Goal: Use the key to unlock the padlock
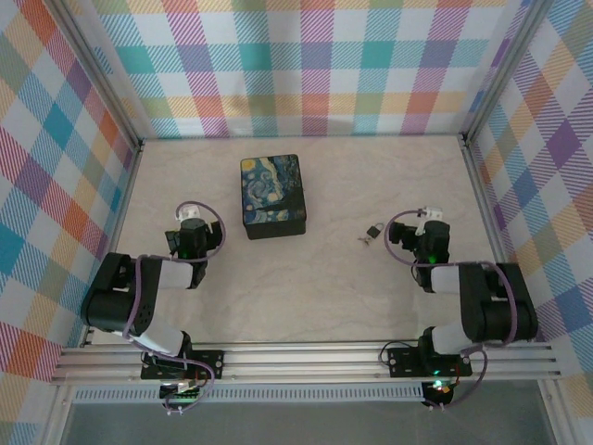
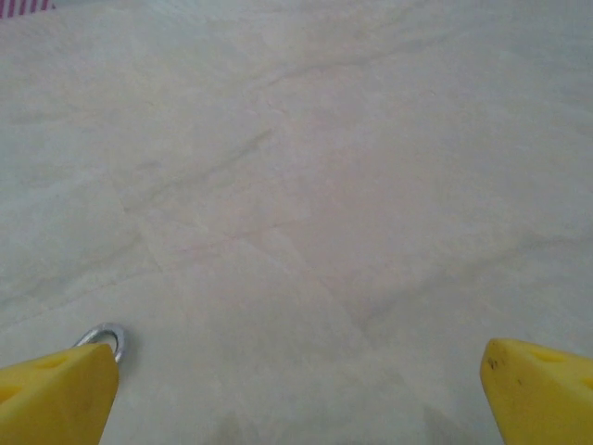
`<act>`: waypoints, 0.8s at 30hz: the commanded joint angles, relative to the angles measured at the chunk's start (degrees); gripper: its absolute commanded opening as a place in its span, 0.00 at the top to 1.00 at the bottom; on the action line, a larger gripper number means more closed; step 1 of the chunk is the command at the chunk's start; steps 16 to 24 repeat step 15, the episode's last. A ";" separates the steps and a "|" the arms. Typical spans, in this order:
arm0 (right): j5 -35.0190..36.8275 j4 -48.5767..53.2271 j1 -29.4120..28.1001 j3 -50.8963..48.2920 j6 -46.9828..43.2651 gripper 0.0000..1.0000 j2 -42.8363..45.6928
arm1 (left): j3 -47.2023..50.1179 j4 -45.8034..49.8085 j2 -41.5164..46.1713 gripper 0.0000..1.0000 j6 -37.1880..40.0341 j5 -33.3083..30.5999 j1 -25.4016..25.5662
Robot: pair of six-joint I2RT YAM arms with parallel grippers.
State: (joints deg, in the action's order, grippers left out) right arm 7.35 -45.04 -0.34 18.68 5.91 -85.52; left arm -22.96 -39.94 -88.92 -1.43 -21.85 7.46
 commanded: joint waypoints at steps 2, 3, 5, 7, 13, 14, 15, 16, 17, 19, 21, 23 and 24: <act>-2.47 -6.34 0.09 2.91 -2.68 0.00 -2.28 | -0.32 -7.45 -0.57 0.00 1.33 6.21 -1.41; -2.44 -6.15 0.03 3.20 -2.85 0.00 -2.67 | -0.11 -8.34 -0.69 0.00 1.43 6.05 -1.46; -2.40 -5.97 0.01 3.25 -2.84 0.00 -2.46 | 0.02 -8.35 -0.56 0.00 1.43 6.10 -1.45; -2.43 -4.68 -0.01 3.44 -2.76 0.00 -2.03 | 0.00 -8.25 -0.57 0.00 1.38 6.14 -1.48; -2.43 -4.70 -0.01 3.43 -2.81 0.00 -2.12 | -0.31 -7.71 -0.64 0.00 1.56 7.23 -1.49; -2.39 -5.00 0.00 3.39 -2.80 0.00 -2.17 | -0.32 -7.78 -0.64 0.00 2.12 8.33 -1.49; -2.41 -4.77 -0.01 3.38 -2.79 0.00 -2.09 | -0.46 -7.50 -0.56 0.00 2.08 8.59 -1.63; -2.41 -4.77 -0.01 3.38 -2.79 0.00 -2.09 | -0.46 -7.50 -0.56 0.00 2.08 8.59 -1.63; -2.41 -4.77 -0.01 3.38 -2.79 0.00 -2.09 | -0.46 -7.50 -0.56 0.00 2.08 8.59 -1.63; -2.41 -4.77 -0.01 3.38 -2.79 0.00 -2.09 | -0.46 -7.50 -0.56 0.00 2.08 8.59 -1.63; -2.41 -4.77 -0.01 3.38 -2.79 0.00 -2.09 | -0.46 -7.50 -0.56 0.00 2.08 8.59 -1.63; -2.41 -4.77 -0.01 3.38 -2.79 0.00 -2.09 | -0.46 -7.50 -0.56 0.00 2.08 8.59 -1.63; -2.41 -4.77 -0.01 3.38 -2.79 0.00 -2.09 | -0.46 -7.50 -0.56 0.00 2.08 8.59 -1.63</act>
